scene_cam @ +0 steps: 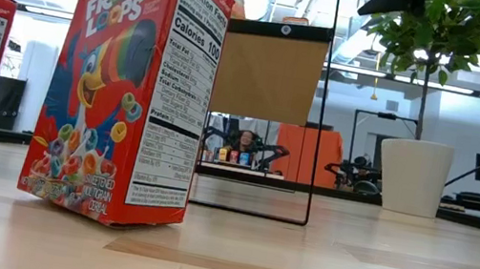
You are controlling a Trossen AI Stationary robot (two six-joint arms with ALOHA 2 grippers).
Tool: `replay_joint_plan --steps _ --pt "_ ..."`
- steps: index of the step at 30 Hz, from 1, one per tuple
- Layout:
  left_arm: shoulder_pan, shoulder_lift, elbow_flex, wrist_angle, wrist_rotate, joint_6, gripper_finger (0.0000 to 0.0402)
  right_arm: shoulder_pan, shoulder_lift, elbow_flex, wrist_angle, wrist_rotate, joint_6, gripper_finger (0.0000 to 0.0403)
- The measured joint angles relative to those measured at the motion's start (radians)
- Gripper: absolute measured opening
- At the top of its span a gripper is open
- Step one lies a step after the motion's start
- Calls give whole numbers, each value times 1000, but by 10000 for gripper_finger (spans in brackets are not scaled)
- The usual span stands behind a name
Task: Stack cereal on shelf
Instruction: Put the orange cereal box on the shelf
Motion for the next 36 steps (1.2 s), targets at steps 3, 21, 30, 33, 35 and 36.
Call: replay_joint_plan --steps 3,21,30,33,35,36 --pt "-13 46 0 -1 -12 -6 173 0 1 0 -3 -1 0 245" --pt "-28 168 0 80 -64 12 173 0 23 -2 -16 -2 -1 245" --pt "-20 183 0 165 -86 22 173 0 23 -2 -15 -2 -1 245" --pt "-20 186 0 166 -128 21 173 0 23 -2 -15 -2 -1 245" --pt "-19 196 0 165 -160 21 173 0 23 -1 -15 -2 -1 245" --pt "-19 198 -1 157 -163 22 173 0 23 -1 -15 -2 -1 245"
